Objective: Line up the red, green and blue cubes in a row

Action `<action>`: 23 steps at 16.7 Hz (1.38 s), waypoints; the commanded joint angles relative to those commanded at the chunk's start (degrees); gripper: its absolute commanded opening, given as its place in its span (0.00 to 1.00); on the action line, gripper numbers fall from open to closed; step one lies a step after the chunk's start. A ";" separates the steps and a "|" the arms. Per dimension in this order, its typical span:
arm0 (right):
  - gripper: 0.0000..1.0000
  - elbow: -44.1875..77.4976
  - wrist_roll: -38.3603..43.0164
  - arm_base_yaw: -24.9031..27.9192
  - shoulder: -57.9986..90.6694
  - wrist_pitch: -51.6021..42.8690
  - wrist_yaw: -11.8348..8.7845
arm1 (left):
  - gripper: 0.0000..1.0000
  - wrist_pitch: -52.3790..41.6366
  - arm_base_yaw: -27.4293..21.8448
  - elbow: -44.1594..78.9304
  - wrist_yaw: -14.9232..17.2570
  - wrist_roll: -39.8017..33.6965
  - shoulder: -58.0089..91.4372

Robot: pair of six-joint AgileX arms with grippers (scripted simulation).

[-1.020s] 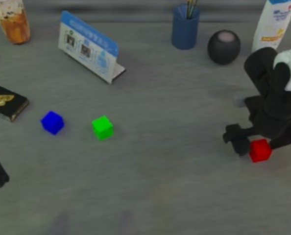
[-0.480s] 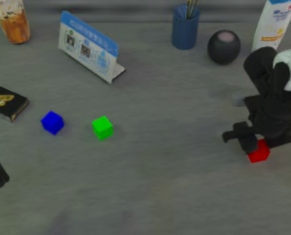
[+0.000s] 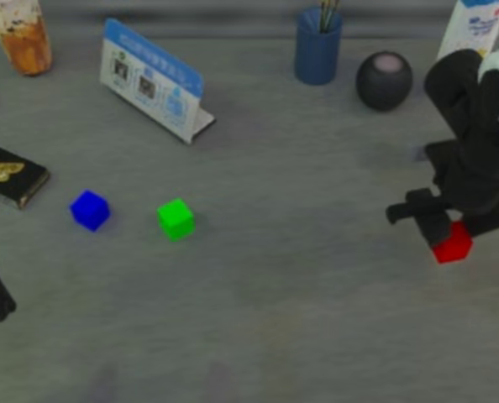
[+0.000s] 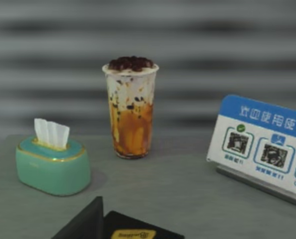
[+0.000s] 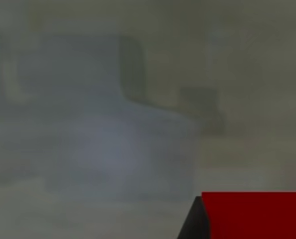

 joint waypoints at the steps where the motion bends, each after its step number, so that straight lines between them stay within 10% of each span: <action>1: 0.00 1.11 -0.04 0.09 -0.96 -2.22 -0.01 | 1.00 0.00 0.00 0.00 0.00 0.00 0.00; 11: 0.00 6.55 3.87 3.58 -0.39 -7.05 0.17 | 1.00 0.00 0.00 0.00 0.00 0.00 0.00; 23: 0.00 36.87 50.22 37.82 16.86 -21.48 1.92 | 1.00 0.00 0.00 0.00 0.00 0.00 0.00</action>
